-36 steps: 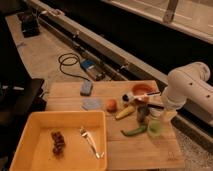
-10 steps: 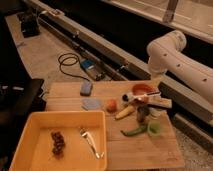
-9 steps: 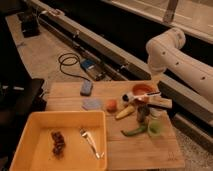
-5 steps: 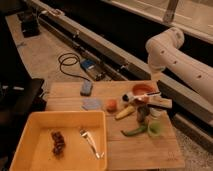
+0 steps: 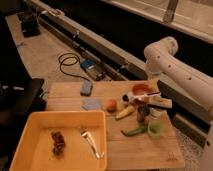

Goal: Wipe tray with brush

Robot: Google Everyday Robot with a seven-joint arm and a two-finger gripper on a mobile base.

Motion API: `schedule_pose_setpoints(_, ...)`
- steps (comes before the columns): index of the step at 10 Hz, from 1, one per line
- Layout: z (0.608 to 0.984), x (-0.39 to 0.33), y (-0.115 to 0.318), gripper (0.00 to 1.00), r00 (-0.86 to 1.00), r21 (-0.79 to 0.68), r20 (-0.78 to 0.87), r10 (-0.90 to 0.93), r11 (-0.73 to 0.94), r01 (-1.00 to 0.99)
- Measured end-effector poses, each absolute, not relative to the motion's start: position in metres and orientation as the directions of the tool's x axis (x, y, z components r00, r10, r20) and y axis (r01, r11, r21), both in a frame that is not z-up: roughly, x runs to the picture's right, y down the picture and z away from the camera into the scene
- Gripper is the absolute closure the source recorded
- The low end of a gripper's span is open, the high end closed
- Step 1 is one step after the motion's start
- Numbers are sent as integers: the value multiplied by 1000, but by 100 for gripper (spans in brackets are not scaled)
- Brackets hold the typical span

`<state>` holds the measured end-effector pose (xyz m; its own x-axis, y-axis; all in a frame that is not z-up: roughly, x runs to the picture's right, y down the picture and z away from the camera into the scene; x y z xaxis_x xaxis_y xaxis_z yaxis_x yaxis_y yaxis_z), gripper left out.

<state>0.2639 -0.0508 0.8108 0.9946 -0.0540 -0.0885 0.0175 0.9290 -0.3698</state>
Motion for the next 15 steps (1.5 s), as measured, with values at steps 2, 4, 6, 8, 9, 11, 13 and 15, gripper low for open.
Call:
schedule_pose_setpoints(2,834,268,-31,35,996,-415,-80,-43,910,6)
schedule_pose_setpoints(4,853,266,-16,35,997,-449,-65,-30,894,-2)
schedule_pose_setpoints(6,867,268,1,35,999,-484,-44,1,875,-22)
schedule_pose_setpoints(8,876,267,11,35,999,-501,-25,23,865,-32)
schedule_pose_setpoints(9,883,263,17,35,999,-506,4,54,861,-44)
schedule_pose_setpoints(11,888,274,21,35,990,-491,66,128,867,-80)
schedule_pose_setpoints(13,892,274,22,35,981,-480,111,158,873,-86)
schedule_pose_setpoints(15,896,276,19,35,980,-465,120,157,881,-84)
